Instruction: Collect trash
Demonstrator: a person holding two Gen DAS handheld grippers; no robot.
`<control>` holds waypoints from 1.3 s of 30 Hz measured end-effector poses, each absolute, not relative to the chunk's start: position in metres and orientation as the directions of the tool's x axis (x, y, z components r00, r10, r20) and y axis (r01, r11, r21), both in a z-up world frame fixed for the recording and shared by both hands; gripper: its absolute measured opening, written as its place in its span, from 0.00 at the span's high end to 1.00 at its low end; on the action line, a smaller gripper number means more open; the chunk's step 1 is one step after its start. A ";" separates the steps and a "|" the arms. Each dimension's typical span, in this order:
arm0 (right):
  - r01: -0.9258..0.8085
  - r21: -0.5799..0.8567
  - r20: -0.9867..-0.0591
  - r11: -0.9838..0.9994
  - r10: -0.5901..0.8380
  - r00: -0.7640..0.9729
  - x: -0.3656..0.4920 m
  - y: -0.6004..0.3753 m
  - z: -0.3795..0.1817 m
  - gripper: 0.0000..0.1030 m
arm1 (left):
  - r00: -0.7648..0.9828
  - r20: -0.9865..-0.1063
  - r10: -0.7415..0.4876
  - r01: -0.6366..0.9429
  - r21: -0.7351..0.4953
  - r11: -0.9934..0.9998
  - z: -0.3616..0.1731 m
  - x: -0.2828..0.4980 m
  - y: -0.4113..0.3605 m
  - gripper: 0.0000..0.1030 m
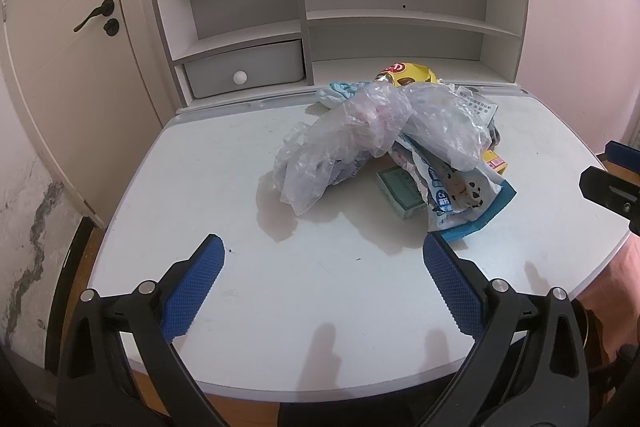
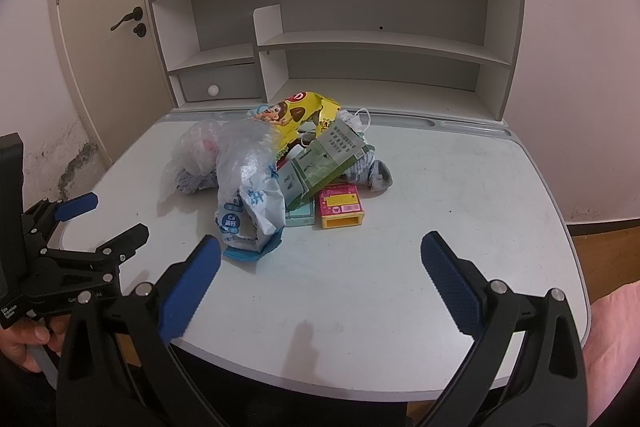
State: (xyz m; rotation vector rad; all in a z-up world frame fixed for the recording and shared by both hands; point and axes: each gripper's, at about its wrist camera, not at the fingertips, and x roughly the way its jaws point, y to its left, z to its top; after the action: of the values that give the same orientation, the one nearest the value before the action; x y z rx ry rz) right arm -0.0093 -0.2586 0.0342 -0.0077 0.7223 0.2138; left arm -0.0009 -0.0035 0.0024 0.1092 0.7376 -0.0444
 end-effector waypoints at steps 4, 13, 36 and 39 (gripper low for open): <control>-0.199 0.066 -0.656 0.978 0.192 0.730 -0.009 -0.259 0.034 0.06 | 0.740 -0.673 -0.004 0.083 0.084 0.993 0.003 -0.001 -0.004 0.06; -0.199 0.063 -0.655 0.978 0.191 0.731 -0.010 -0.258 0.035 0.06 | 0.740 -0.673 -0.003 0.081 0.084 0.993 0.002 -0.001 -0.004 0.06; -0.201 0.062 -0.654 0.978 0.192 0.732 -0.011 -0.256 0.035 0.06 | 0.740 -0.673 -0.006 0.084 0.083 0.993 0.003 -0.002 -0.006 0.06; -0.201 0.063 -0.654 0.977 0.193 0.731 -0.011 -0.257 0.035 0.06 | 0.739 -0.674 -0.007 0.084 0.082 0.993 0.002 -0.002 -0.005 0.06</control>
State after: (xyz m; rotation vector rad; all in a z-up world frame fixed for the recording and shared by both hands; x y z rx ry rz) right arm -0.0108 -0.2566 0.0354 -0.0126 0.7188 0.2168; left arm -0.0019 -0.0050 0.0022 0.1098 0.7378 -0.0498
